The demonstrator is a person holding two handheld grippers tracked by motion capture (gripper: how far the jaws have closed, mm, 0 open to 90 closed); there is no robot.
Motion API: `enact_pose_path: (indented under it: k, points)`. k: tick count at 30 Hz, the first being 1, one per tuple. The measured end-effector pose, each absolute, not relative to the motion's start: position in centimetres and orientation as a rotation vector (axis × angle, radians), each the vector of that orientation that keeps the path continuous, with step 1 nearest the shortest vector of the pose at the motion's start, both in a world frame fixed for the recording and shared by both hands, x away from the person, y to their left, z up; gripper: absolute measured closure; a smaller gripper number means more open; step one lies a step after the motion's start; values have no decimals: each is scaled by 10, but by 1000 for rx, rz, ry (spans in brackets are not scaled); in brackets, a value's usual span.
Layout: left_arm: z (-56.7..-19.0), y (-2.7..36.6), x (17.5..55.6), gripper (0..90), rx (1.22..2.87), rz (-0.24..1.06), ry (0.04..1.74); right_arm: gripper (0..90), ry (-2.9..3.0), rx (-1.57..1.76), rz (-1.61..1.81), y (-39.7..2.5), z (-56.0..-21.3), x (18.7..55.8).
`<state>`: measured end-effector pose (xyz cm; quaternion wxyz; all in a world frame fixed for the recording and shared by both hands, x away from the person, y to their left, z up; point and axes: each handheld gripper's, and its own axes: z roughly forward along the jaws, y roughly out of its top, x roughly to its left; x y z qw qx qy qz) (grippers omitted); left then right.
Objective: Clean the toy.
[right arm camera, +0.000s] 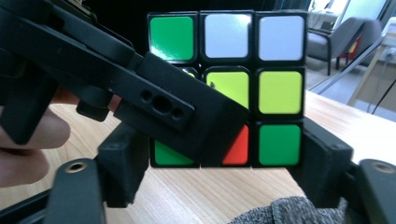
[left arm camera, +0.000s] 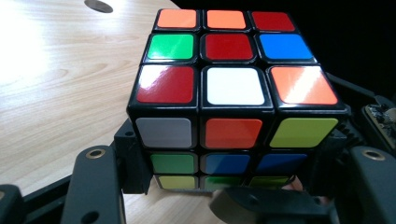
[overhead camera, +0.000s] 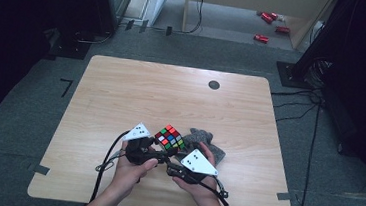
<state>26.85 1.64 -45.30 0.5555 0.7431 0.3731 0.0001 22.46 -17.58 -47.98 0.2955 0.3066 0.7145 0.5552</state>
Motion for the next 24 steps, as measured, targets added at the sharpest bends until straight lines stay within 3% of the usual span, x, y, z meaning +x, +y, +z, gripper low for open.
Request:
enact_pose_path:
  k: [10,14,24]
  points:
    - [-454,18,272,326,1728,-47,871,350,1913,812,1468,-180,-479,225]
    - [-447,27,274,260,1690,-4,849,351,1934,827,1421,-182,-482,227]
    - [-442,43,280,223,1670,54,811,351,1916,894,1385,-200,-480,235]
